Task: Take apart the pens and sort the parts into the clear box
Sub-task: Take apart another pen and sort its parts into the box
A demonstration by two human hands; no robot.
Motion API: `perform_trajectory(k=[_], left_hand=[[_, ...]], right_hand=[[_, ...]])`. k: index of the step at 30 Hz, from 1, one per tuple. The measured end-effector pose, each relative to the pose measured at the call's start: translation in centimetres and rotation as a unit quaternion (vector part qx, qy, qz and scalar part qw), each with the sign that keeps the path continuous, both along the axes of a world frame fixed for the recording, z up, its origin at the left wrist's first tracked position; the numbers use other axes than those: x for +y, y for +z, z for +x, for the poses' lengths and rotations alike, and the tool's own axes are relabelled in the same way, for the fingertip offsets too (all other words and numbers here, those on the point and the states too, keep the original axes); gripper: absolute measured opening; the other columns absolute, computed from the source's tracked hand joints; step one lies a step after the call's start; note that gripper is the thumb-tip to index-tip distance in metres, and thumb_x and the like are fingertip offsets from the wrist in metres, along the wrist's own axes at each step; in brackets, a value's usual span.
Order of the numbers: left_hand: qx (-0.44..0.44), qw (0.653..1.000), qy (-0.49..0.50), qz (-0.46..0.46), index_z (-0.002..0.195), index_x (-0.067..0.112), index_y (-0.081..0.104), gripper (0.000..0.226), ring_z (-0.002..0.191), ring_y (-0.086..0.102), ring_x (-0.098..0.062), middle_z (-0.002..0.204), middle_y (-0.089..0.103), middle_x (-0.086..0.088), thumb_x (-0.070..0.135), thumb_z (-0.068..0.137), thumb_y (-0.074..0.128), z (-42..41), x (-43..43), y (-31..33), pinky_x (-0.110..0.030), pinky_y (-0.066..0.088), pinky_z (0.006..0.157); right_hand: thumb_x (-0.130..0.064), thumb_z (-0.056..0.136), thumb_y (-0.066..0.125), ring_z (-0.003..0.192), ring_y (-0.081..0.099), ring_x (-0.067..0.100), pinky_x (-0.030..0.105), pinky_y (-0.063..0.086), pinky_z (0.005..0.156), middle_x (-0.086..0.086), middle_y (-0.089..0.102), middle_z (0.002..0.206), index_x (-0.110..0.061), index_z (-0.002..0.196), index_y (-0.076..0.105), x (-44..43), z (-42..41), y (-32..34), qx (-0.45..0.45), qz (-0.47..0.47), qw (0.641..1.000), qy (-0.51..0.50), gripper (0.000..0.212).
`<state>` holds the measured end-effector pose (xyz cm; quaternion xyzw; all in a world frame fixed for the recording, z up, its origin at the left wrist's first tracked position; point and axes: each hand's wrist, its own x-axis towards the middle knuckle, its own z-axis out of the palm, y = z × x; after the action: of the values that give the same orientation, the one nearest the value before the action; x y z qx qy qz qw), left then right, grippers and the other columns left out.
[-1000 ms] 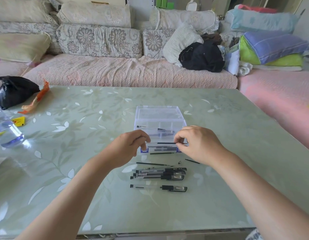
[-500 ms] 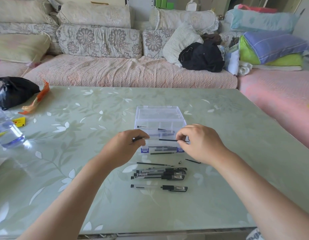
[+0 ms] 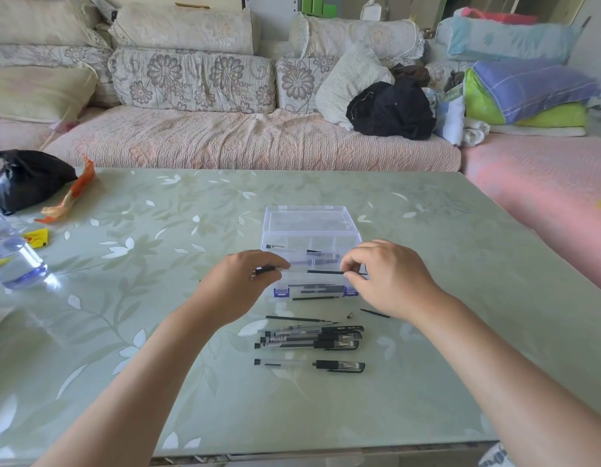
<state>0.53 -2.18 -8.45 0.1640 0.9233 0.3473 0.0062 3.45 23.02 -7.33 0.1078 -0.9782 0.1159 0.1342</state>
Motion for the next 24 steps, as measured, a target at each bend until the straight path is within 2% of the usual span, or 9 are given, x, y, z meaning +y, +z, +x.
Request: perform_trajectory(k=[5,10,14,17,19,22,24], left_hand=[[0.01,1.0,0.013,-0.004,0.103,0.045,0.069,0.018,0.081,0.058,0.012,0.091,0.061,0.034,0.033,0.093,0.061,-0.2,-0.1,-0.2,-0.014,0.042,0.069],[0.009,1.0,-0.003,-0.009,0.099,0.049,0.068,0.018,0.08,0.056,0.017,0.088,0.06,0.038,0.034,0.094,0.06,0.0,-0.1,-0.1,-0.013,0.038,0.065],[-0.003,0.999,-0.02,-0.031,0.104,0.052,0.065,0.022,0.087,0.06,0.008,0.093,0.064,0.033,0.033,0.095,0.058,0.3,-0.2,0.1,-0.021,0.048,0.07],[-0.022,0.997,-0.063,-0.049,0.112,0.056,0.059,0.03,0.074,0.061,-0.002,0.092,0.066,0.027,0.032,0.095,0.055,0.9,0.5,0.2,-0.024,0.05,0.072],[-0.023,0.995,-0.077,-0.054,0.108,0.055,0.061,0.027,0.071,0.062,-0.007,0.092,0.066,0.024,0.032,0.095,0.055,1.2,1.1,0.1,-0.026,0.051,0.072],[-0.014,0.996,-0.067,-0.06,0.1,0.05,0.06,0.02,0.073,0.061,-0.01,0.091,0.065,0.023,0.032,0.094,0.054,1.1,1.2,-0.2,-0.029,0.051,0.069],[-0.015,0.996,-0.055,-0.062,0.098,0.048,0.058,0.018,0.071,0.061,-0.012,0.088,0.064,0.028,0.031,0.094,0.054,0.9,1.0,-0.3,-0.028,0.048,0.065]], right_hand=[[-0.028,0.089,0.059,0.086,0.051,0.006,0.018,0.032,0.062,-0.016,0.065,0.086,-0.033,0.086,0.067,0.1,0.1,0.1,-0.002,-0.007,1.0,0.003,0.01],[-0.028,0.089,0.06,0.085,0.049,0.006,0.024,0.032,0.065,-0.015,0.064,0.086,-0.032,0.087,0.068,-0.2,0.1,0.1,-0.002,-0.001,1.0,0.014,0.009],[-0.029,0.088,0.062,0.086,0.049,0.007,0.022,0.032,0.066,-0.014,0.065,0.085,-0.033,0.087,0.068,-0.2,0.1,0.1,0.01,0.01,0.999,0.036,0.007],[-0.027,0.084,0.066,0.085,0.052,0.008,0.023,0.037,0.067,-0.015,0.064,0.083,-0.032,0.085,0.07,-0.9,0.3,0.0,0.023,-0.012,0.997,0.07,0.006],[-0.026,0.082,0.07,0.083,0.051,0.007,0.023,0.041,0.069,-0.017,0.064,0.082,-0.031,0.086,0.07,-1.5,0.5,-0.1,0.025,-0.033,0.995,0.088,0.006],[-0.034,0.077,0.076,0.08,0.045,0.001,0.015,0.035,0.071,-0.019,0.062,0.085,-0.034,0.095,0.067,-1.6,0.4,-0.1,0.009,-0.051,0.995,0.088,0.019],[-0.038,0.076,0.076,0.08,0.044,0.0,0.017,0.033,0.072,-0.02,0.061,0.086,-0.035,0.094,0.066,-1.1,0.3,-0.1,0.006,-0.047,0.996,0.077,0.021]])
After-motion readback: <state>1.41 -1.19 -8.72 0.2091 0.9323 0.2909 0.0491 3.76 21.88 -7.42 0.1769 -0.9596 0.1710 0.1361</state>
